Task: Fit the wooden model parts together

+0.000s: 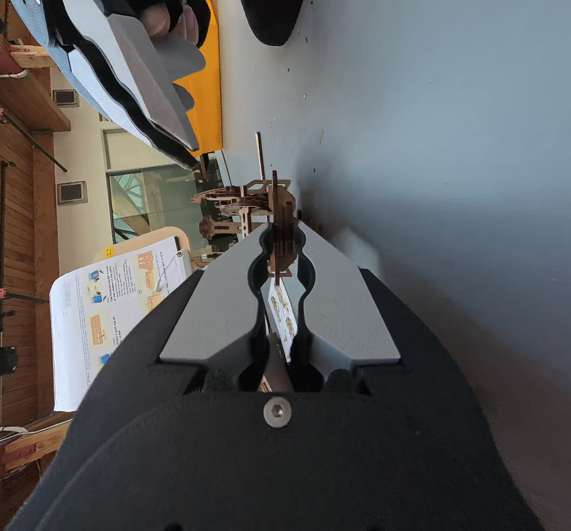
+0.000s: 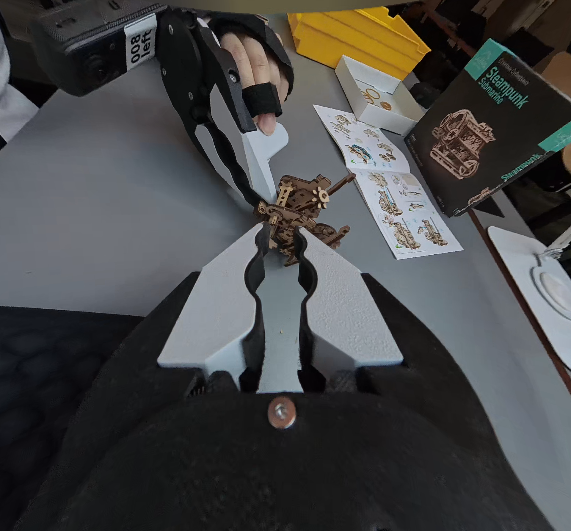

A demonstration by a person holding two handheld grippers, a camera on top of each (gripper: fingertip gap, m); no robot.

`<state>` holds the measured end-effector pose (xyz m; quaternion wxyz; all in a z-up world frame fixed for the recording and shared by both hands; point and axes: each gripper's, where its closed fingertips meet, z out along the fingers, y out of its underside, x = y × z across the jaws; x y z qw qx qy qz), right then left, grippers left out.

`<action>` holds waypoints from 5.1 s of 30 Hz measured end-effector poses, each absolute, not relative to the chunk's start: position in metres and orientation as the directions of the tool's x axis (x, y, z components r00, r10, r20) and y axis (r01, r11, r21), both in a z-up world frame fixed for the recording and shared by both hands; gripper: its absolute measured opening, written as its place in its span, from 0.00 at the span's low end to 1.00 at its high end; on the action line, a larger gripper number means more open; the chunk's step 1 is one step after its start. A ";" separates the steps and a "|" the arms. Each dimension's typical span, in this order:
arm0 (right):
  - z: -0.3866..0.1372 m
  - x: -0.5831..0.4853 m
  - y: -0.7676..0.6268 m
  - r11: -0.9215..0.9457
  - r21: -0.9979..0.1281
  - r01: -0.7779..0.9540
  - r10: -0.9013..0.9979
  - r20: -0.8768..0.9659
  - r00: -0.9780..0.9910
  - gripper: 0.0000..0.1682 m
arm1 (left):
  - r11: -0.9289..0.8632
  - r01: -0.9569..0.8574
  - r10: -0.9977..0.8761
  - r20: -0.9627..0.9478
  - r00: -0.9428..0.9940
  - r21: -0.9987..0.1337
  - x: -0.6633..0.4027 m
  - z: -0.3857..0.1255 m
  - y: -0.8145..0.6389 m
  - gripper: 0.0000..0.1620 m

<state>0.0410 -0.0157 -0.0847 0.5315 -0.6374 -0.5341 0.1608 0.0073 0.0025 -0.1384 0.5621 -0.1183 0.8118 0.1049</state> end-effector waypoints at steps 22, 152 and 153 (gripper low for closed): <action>-0.122 0.026 -0.002 -0.021 -0.858 0.514 0.876 0.232 0.422 0.08 | 0.431 -0.300 -0.901 -0.424 -0.091 -0.851 -0.017 -0.087 0.004 0.17; -0.115 0.022 0.005 0.058 -0.812 0.580 0.781 0.399 0.480 0.05 | 0.282 -0.404 -0.941 -0.169 -0.292 -0.870 0.010 -0.122 0.021 0.14; -0.115 0.022 0.005 0.066 -0.810 0.583 0.780 0.406 0.476 0.05 | 0.281 -0.403 -0.941 -0.168 -0.294 -0.871 0.010 -0.122 0.021 0.14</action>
